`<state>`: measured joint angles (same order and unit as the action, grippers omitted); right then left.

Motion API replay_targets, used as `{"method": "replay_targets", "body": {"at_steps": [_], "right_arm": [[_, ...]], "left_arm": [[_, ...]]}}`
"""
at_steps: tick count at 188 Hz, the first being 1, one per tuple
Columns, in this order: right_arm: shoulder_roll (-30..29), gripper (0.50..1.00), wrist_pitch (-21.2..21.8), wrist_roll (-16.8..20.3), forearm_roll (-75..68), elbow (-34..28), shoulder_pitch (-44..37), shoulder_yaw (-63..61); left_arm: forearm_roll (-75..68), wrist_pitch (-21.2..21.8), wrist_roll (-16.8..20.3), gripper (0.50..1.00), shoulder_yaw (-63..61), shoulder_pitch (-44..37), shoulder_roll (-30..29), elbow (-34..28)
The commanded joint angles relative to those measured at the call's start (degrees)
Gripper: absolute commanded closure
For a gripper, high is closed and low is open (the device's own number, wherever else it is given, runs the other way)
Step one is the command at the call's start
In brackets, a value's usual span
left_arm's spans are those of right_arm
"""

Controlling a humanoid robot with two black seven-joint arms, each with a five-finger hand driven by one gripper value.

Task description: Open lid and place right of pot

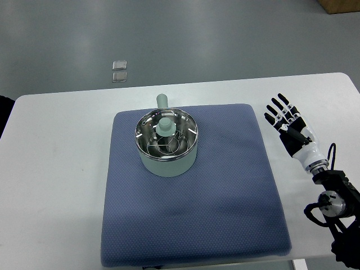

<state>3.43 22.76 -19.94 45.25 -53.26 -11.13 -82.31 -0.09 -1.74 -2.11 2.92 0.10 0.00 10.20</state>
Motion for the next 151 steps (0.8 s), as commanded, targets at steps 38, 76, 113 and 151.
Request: {"method": "replay_targets", "body": {"at_steps": [38,76,113,151], "right_arm": [[-0.09,0.576,-0.08,-0.02,0.02,0.0,0.32,0.04],[0.09,0.576,-0.08,-0.02,0.02,0.0,0.32,0.04],[0.26,0.577,-0.08,-0.02,0.02,0.0,0.23,0.04],[0.35,0.576,0.0,-0.02,0.02,0.0,0.14,0.04]], "left_arm": [[0.0,0.07,-0.09,0.5,0.07,-0.01,0.0,0.0],[0.09,0.16,-0.09,0.5,0.15,0.07,0.0,-0.53],[0.09,0.6,-0.09,0.5,0.07,0.07,0.0,-0.79],[0.09,0.6,-0.09,0.5,0.07,0.07,0.0,-0.79]]}}
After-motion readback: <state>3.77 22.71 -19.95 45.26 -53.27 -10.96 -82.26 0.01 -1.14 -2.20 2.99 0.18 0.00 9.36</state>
